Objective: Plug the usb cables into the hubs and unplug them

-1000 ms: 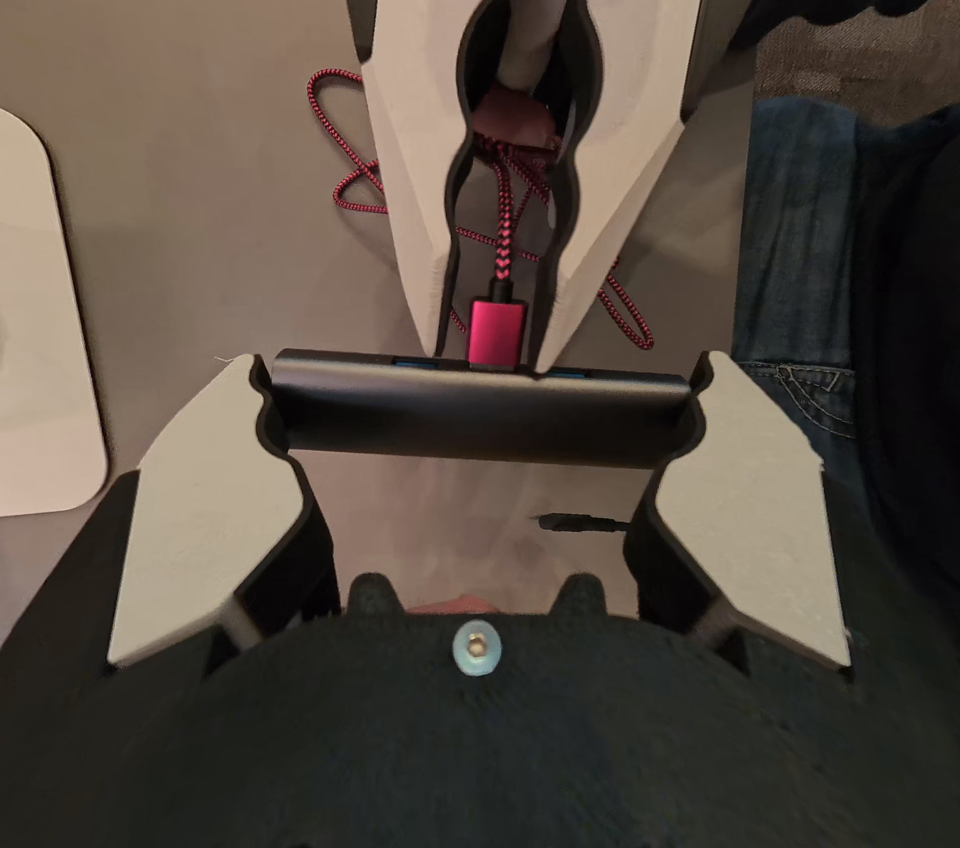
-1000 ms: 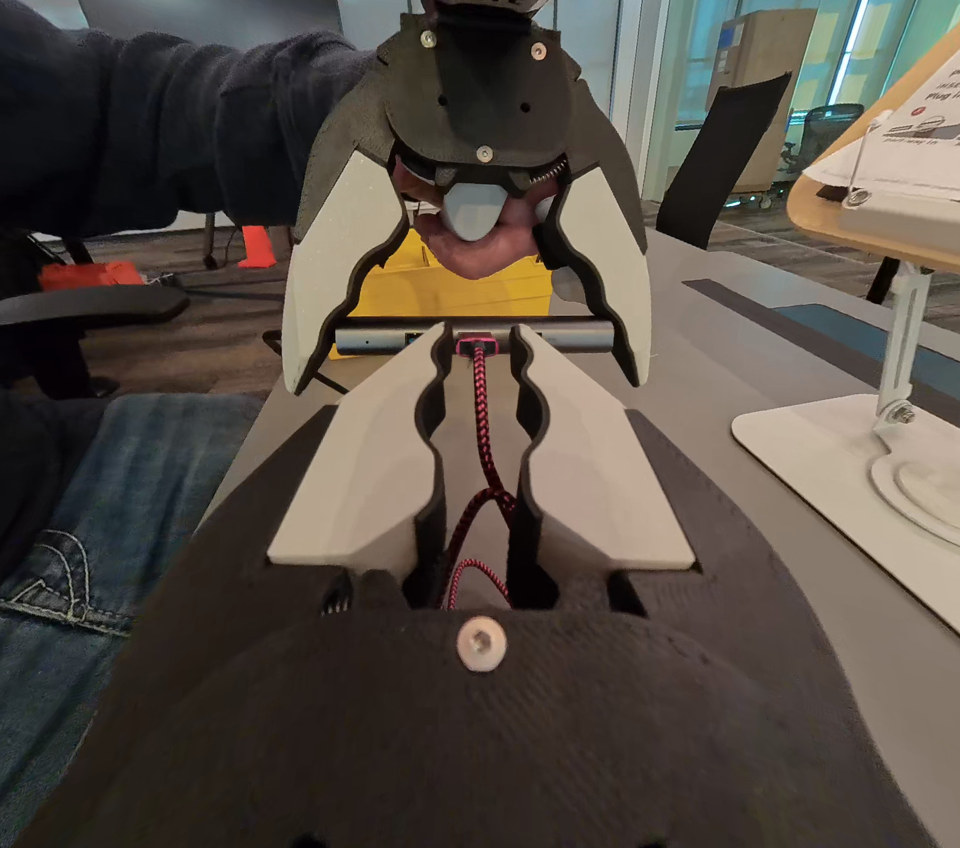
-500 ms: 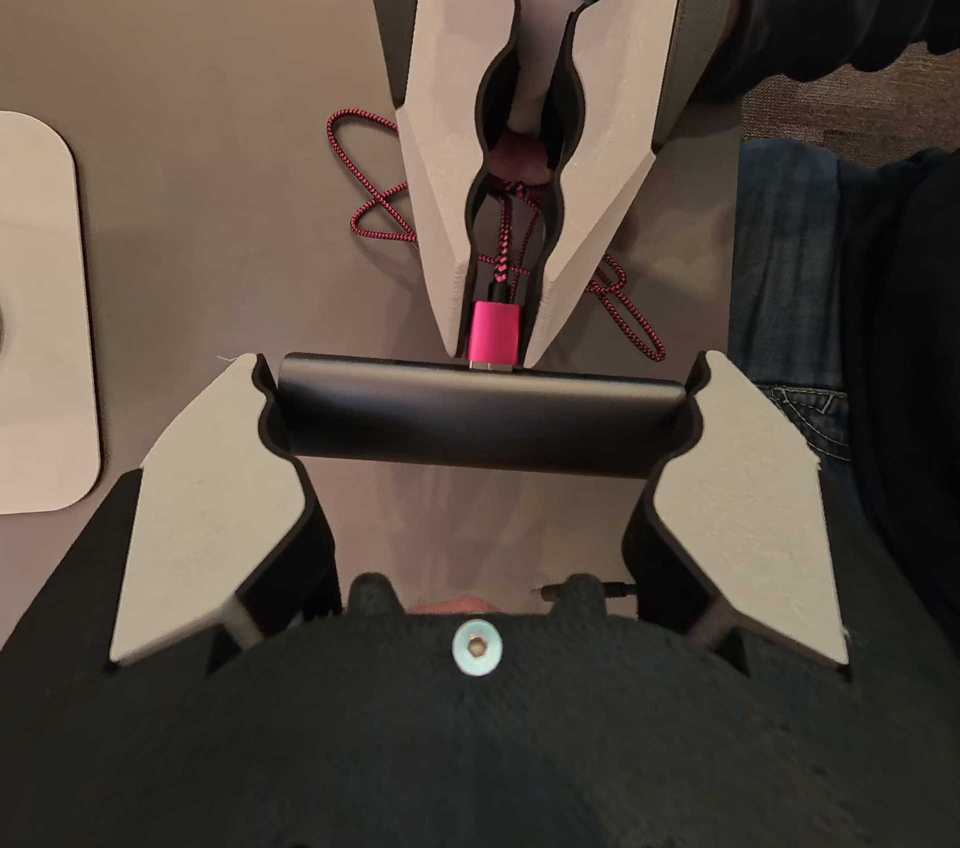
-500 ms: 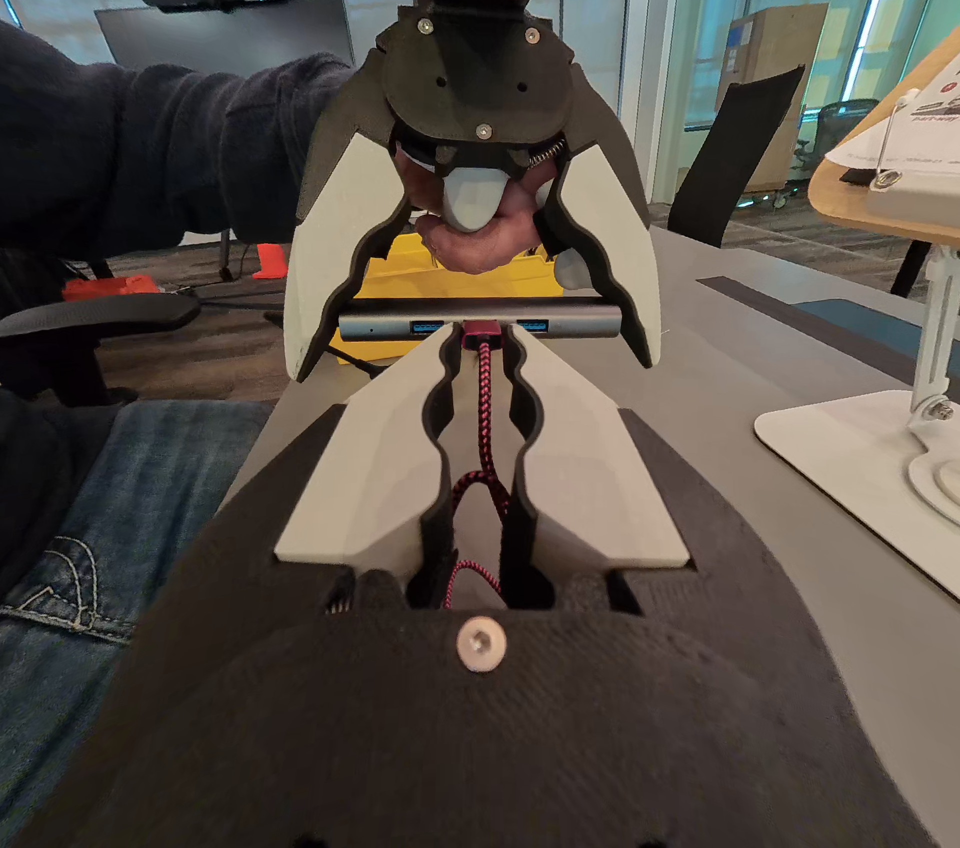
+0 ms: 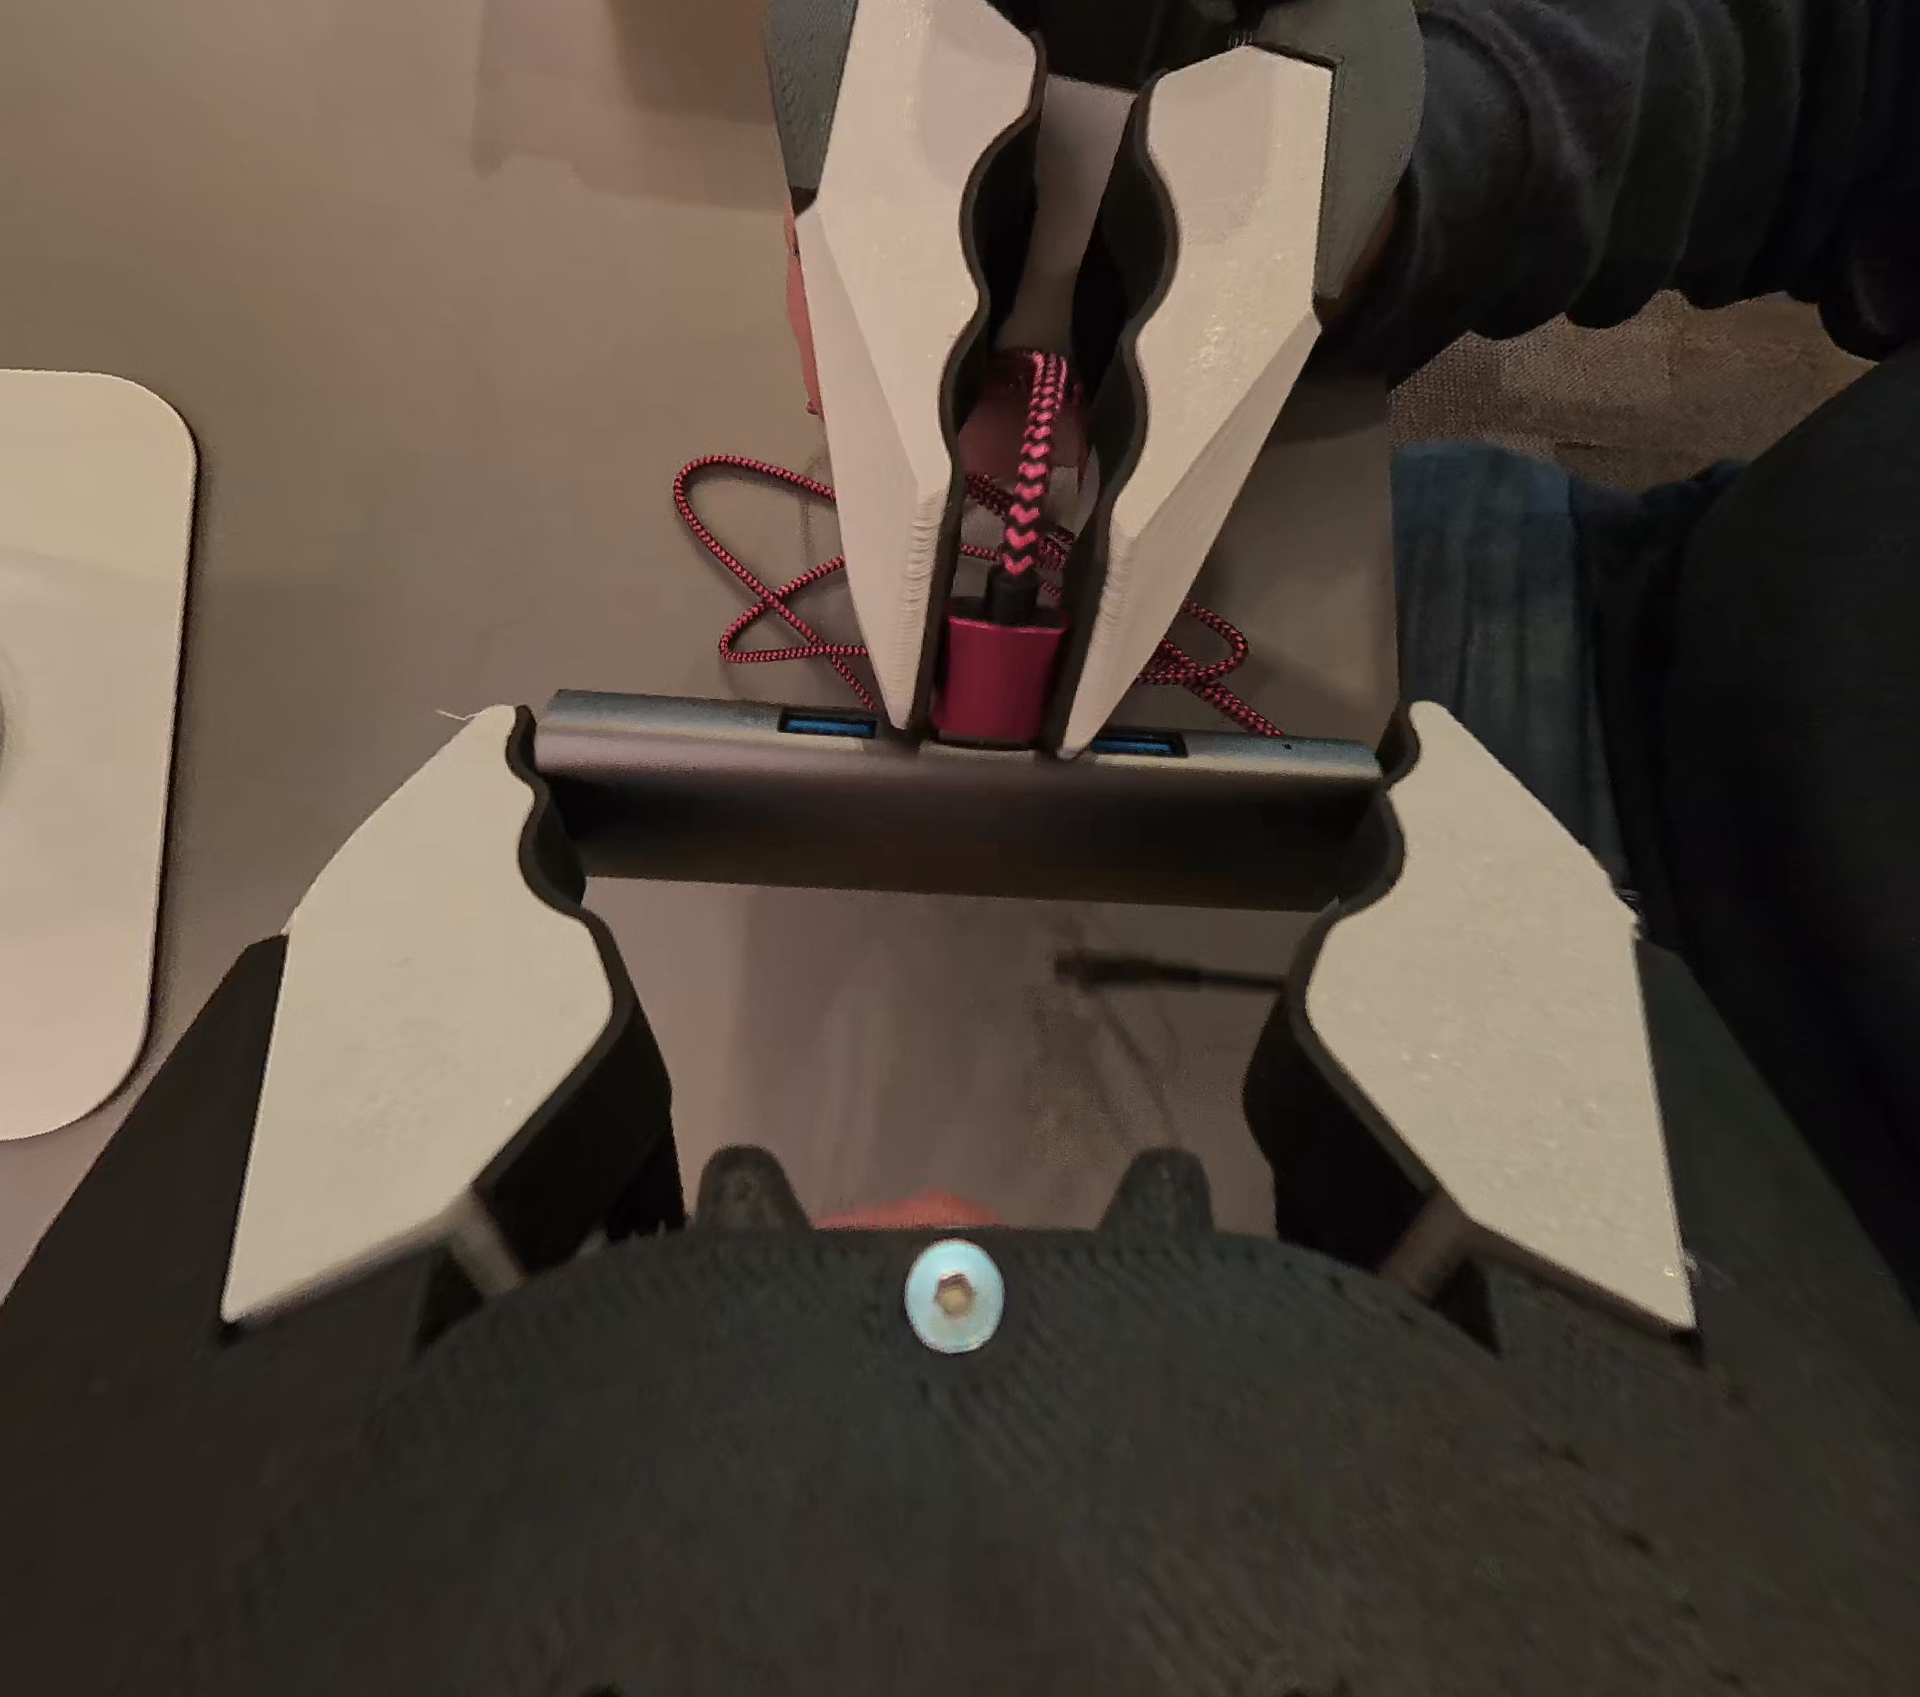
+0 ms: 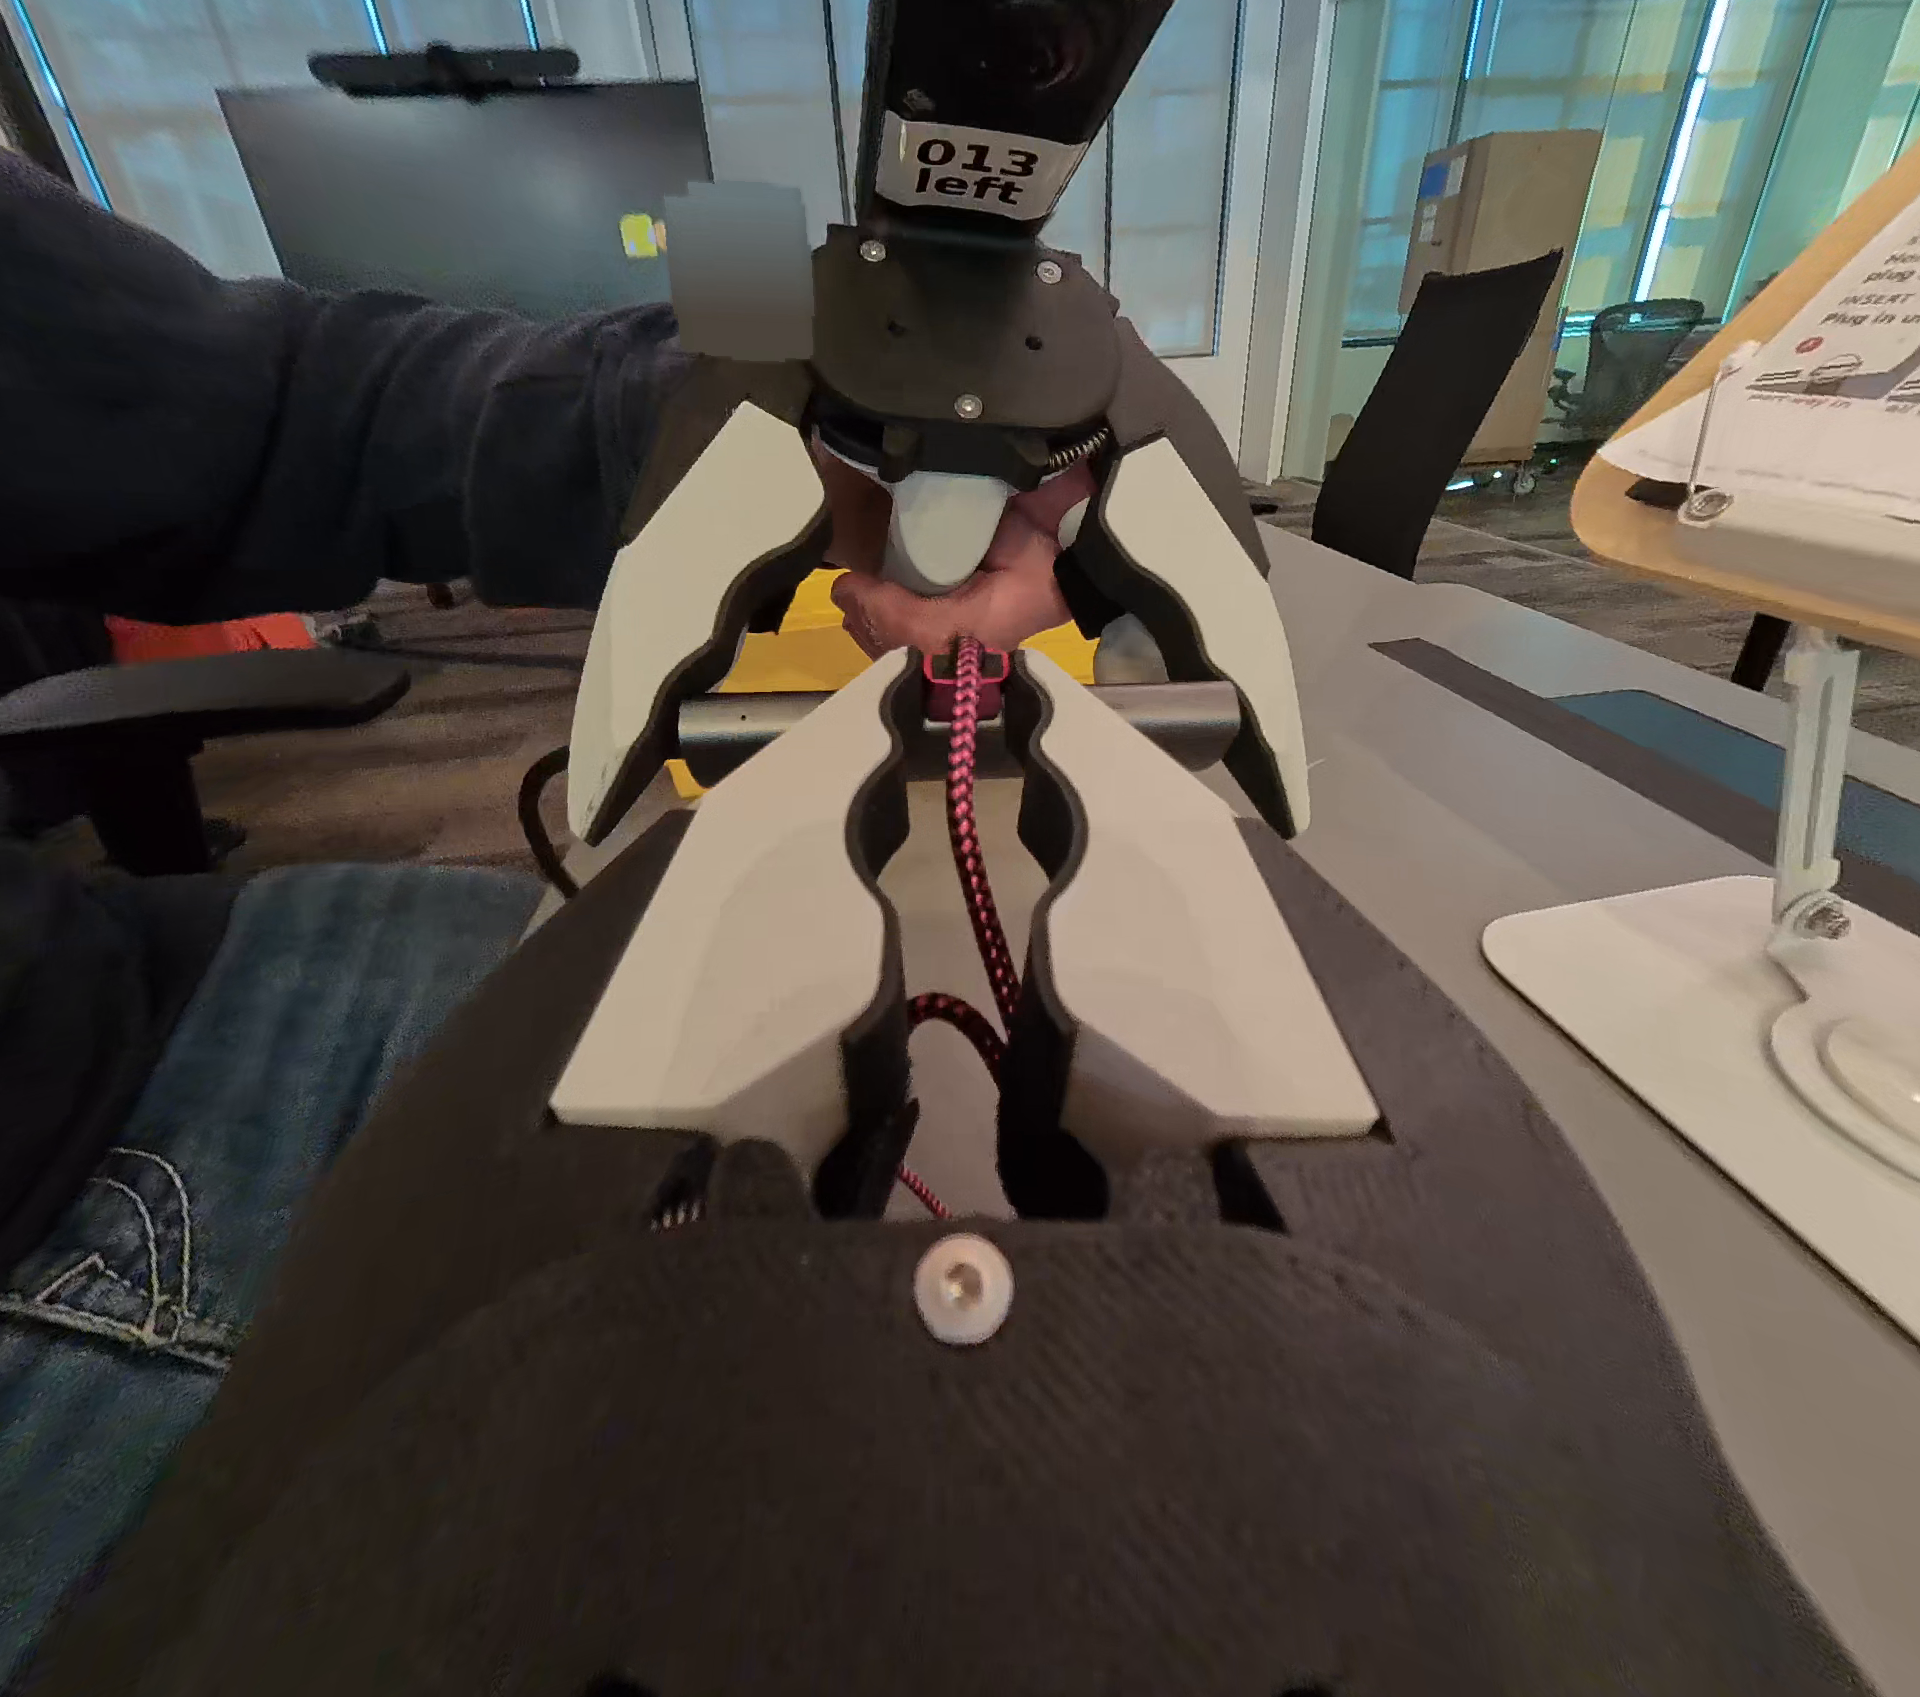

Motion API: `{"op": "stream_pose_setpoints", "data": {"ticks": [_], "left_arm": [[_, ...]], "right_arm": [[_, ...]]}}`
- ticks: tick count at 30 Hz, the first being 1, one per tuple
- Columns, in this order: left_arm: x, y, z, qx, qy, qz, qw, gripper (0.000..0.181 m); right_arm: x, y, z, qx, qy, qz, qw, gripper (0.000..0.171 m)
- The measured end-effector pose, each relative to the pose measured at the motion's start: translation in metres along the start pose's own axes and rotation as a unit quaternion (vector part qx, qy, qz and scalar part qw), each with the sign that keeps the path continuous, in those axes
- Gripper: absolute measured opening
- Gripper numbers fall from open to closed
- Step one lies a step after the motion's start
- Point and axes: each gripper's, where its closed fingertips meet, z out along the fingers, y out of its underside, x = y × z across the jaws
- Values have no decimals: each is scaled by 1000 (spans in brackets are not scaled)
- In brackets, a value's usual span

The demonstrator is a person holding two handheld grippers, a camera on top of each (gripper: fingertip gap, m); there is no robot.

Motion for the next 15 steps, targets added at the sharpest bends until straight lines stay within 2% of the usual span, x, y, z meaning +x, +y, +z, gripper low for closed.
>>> {"op": "stream_pose_setpoints", "data": {"ticks": [3,11,15], "left_arm": [[0,-3,-2,17,0,-4,1000,140],[1,1,-1,1,-6,6,1000,139],[1,-3,-2,3,-7,10,1000,139]], "right_arm": [[0,-1,0,-1,-6,0,1000,13],[-2,8,-2,-47,-18,-21,998,14],[-2,6,-4,-45,-29,-17,998,14]]}}
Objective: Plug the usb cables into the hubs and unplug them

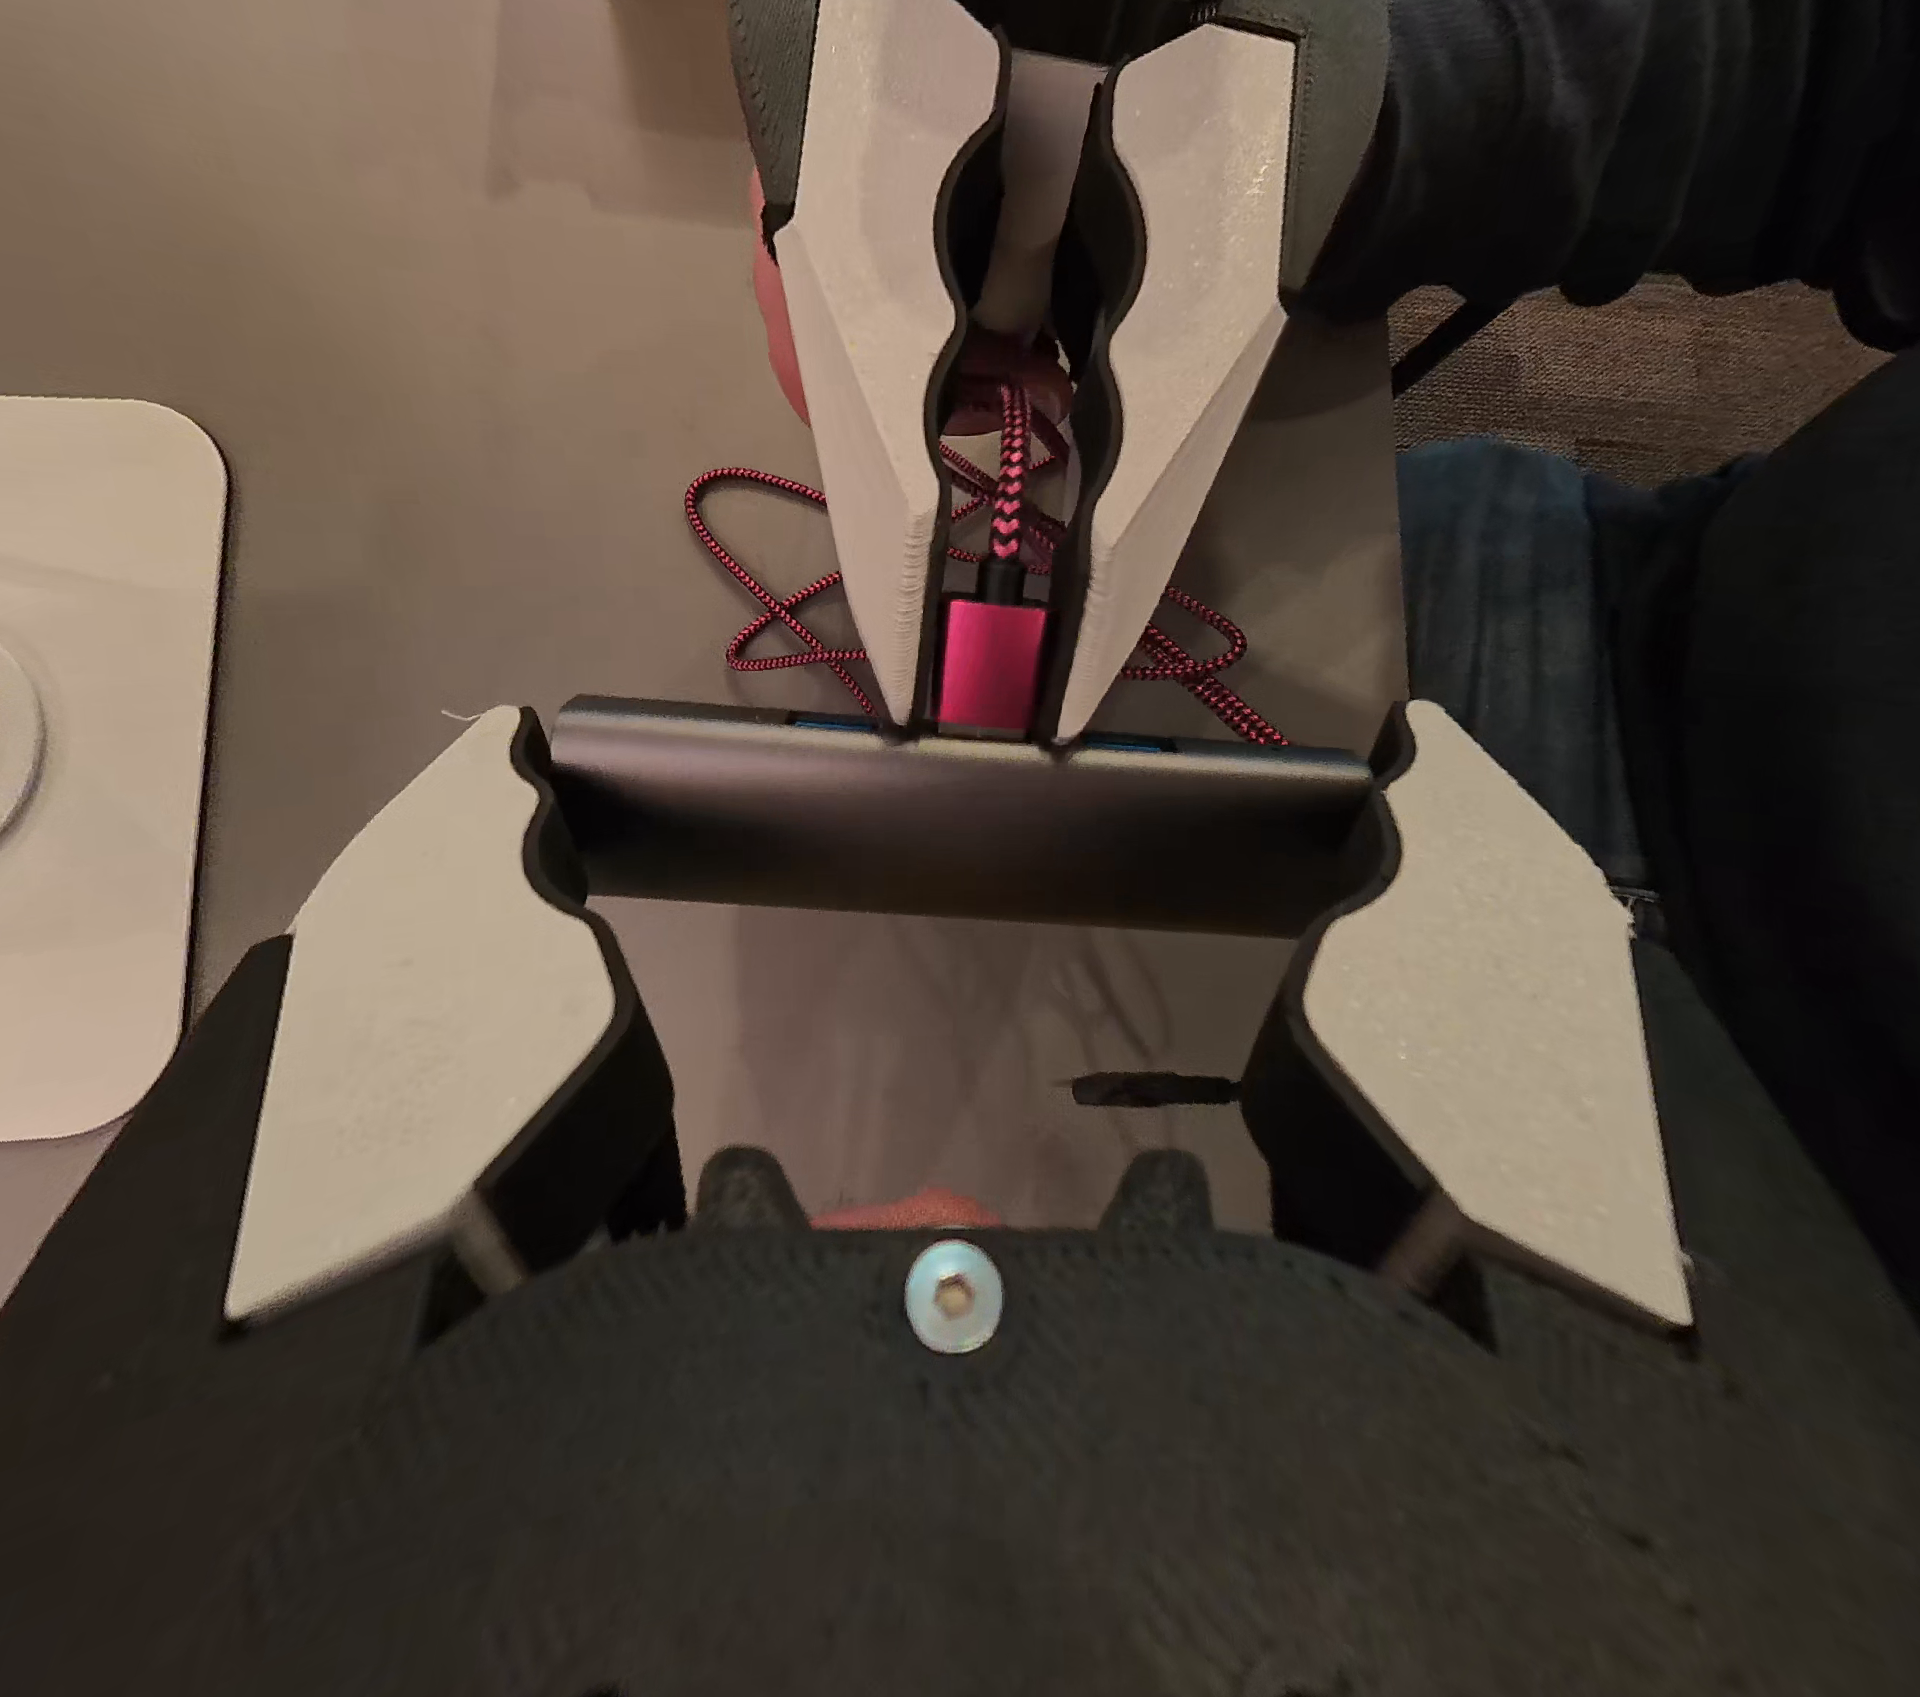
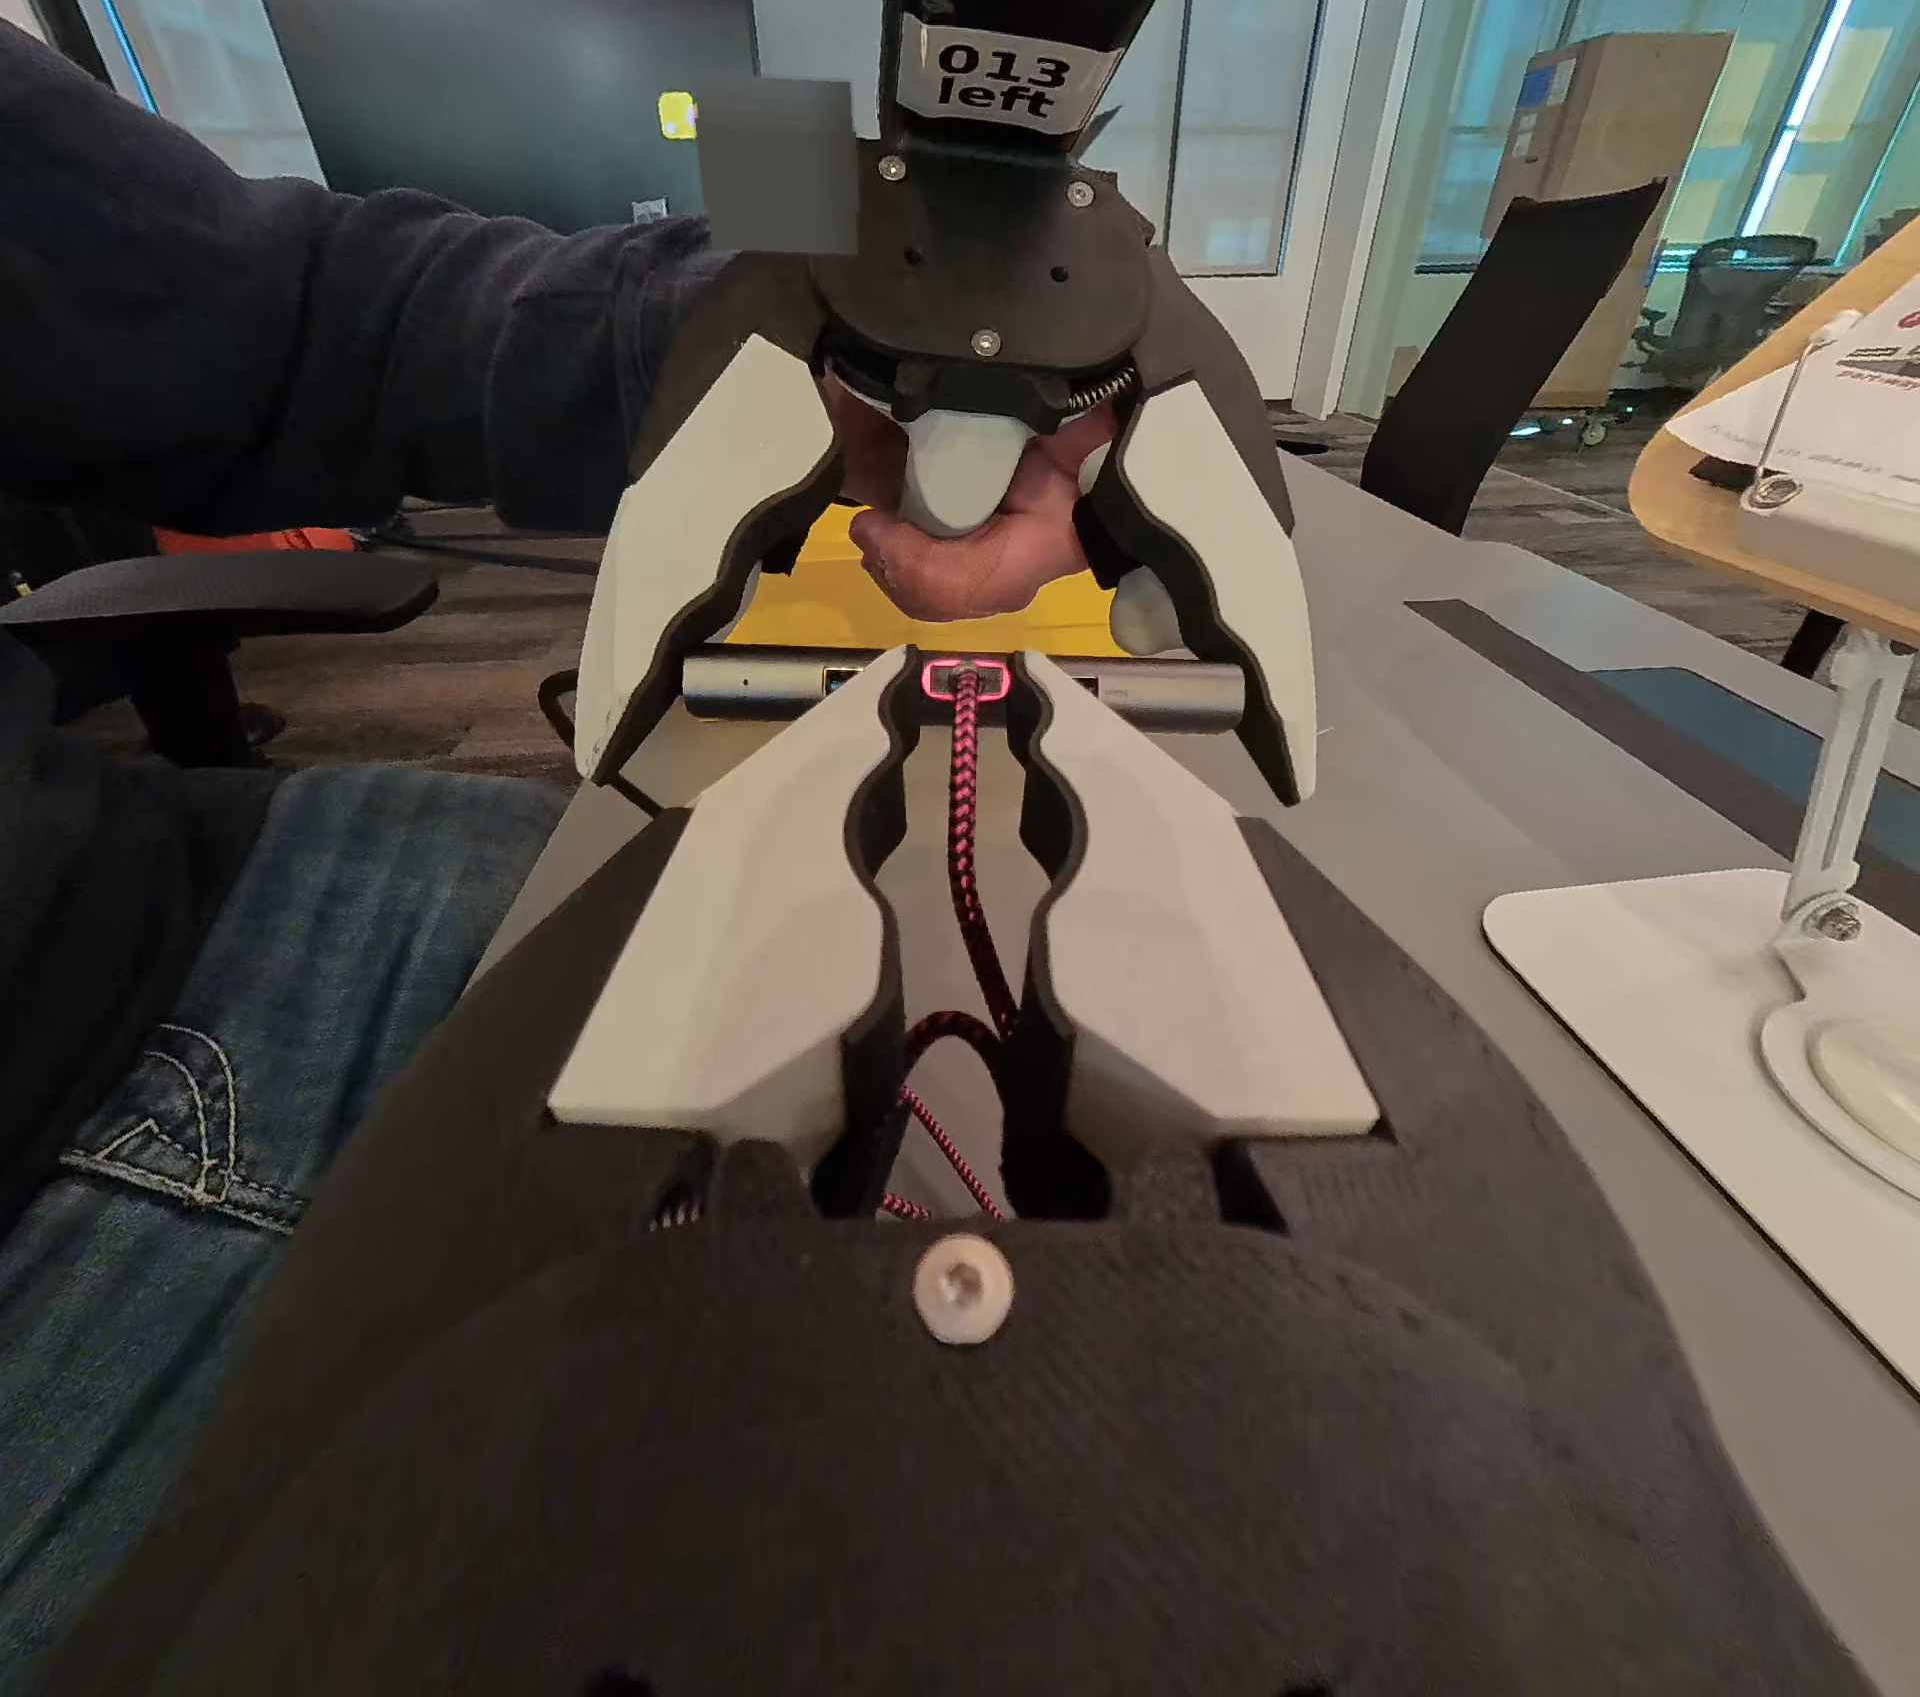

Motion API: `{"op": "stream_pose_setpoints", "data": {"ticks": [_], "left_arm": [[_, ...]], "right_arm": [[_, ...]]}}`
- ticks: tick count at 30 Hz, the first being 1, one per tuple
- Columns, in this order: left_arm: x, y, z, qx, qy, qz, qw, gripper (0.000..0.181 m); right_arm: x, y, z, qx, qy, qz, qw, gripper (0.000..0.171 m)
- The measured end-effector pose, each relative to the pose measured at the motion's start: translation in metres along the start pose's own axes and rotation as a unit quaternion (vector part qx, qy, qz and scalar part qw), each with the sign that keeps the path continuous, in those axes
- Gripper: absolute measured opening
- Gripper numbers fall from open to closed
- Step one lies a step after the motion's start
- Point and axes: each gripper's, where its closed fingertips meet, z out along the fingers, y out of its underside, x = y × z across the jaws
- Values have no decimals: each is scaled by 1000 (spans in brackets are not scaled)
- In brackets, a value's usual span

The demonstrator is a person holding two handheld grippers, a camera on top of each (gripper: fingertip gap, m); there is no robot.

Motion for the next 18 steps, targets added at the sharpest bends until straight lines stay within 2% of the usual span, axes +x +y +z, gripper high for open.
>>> {"op": "stream_pose_setpoints", "data": {"ticks": [3,6,18], "left_arm": [[0,-1,0,3,-1,1,1000,139],[0,-1,1,1,0,0,1000,139],[1,4,3,-19,-3,10,1000,139]], "right_arm": [[1,1,-2,9,-1,4,1000,22],[0,3,-3,8,1,-1,1000,13],[-2,8,-3,-27,-7,-12,1000,13]]}}
